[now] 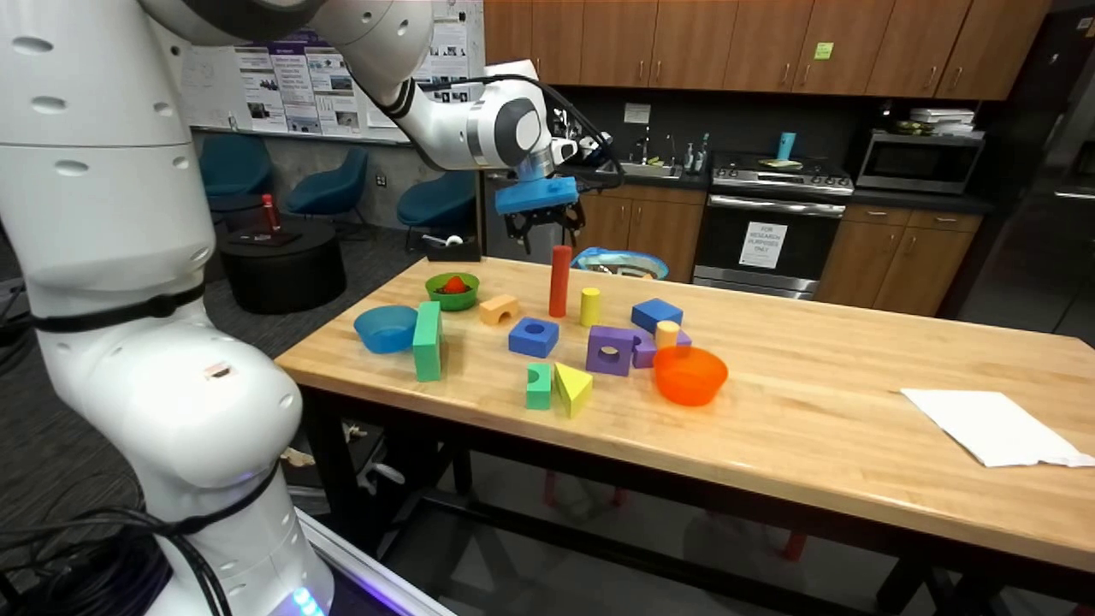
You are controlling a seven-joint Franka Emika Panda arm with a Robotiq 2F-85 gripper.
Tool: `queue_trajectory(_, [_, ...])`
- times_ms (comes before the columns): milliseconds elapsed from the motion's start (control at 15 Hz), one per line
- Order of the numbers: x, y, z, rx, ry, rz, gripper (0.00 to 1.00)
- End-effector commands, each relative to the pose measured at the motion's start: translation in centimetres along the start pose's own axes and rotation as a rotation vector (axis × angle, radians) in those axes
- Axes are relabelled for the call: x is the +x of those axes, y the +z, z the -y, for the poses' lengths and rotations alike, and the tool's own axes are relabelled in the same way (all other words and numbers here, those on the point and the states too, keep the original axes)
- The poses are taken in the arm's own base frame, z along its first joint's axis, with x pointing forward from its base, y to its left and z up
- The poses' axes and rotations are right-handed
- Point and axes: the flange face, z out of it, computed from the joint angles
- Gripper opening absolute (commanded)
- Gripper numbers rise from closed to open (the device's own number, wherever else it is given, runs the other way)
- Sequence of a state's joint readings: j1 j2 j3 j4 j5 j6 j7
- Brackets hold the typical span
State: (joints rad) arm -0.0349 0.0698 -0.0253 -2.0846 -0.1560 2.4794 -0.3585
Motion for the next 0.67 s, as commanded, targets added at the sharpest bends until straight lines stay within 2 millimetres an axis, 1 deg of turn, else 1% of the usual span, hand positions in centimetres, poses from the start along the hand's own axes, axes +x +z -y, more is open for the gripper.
queue_trajectory(0, [0.91,0.48,-1.06,-0.006,0.029,0.032,1.0])
queue_trajectory(600, [1.79,1.47,-2.06,0.01,0.062,0.064,1.0])
